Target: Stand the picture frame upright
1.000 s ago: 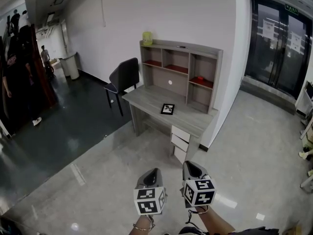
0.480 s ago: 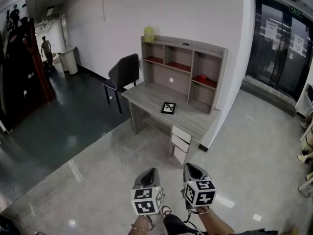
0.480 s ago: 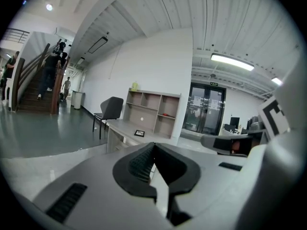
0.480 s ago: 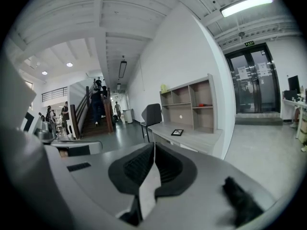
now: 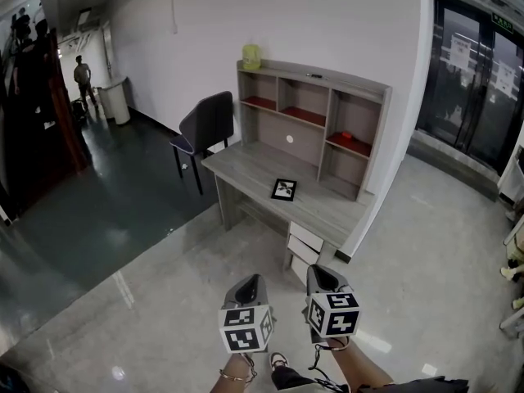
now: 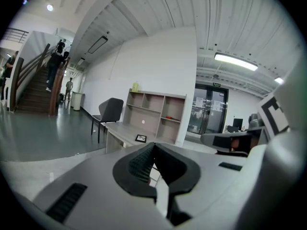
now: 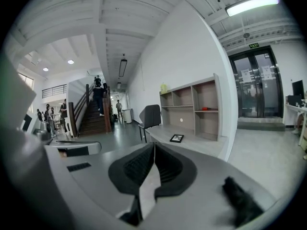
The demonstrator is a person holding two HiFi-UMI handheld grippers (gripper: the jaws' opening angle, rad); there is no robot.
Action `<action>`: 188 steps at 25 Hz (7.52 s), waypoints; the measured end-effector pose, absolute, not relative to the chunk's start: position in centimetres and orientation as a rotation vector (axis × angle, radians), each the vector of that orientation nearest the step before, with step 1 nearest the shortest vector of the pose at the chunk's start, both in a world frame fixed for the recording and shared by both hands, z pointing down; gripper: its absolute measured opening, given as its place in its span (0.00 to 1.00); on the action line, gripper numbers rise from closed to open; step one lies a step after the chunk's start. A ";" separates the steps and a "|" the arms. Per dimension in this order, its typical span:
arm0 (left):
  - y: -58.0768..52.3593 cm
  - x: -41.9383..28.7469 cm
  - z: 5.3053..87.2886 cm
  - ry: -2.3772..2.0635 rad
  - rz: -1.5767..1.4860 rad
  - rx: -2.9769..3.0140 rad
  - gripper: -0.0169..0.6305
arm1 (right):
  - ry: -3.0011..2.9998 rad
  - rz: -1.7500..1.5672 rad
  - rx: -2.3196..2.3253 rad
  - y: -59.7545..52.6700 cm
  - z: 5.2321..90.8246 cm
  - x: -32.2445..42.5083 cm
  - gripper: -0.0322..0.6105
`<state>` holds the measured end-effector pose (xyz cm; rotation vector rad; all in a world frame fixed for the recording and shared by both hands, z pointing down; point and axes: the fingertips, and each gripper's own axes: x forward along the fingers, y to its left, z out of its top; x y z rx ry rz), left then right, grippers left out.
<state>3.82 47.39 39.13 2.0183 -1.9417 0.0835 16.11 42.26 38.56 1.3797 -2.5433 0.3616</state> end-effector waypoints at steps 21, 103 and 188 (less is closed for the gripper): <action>30.4 -0.1 38.4 -1.969 0.101 1.979 0.04 | -2.540 0.382 1.355 24.3 38.4 12.6 0.10; -13.6 -16.1 40.8 -1.651 0.305 2.269 0.04 | -2.256 0.551 1.788 -14.8 41.6 0.1 0.10; -19.4 -10.7 68.0 -1.459 0.639 1.798 0.04 | -1.958 1.144 1.380 -20.5 69.3 4.6 0.23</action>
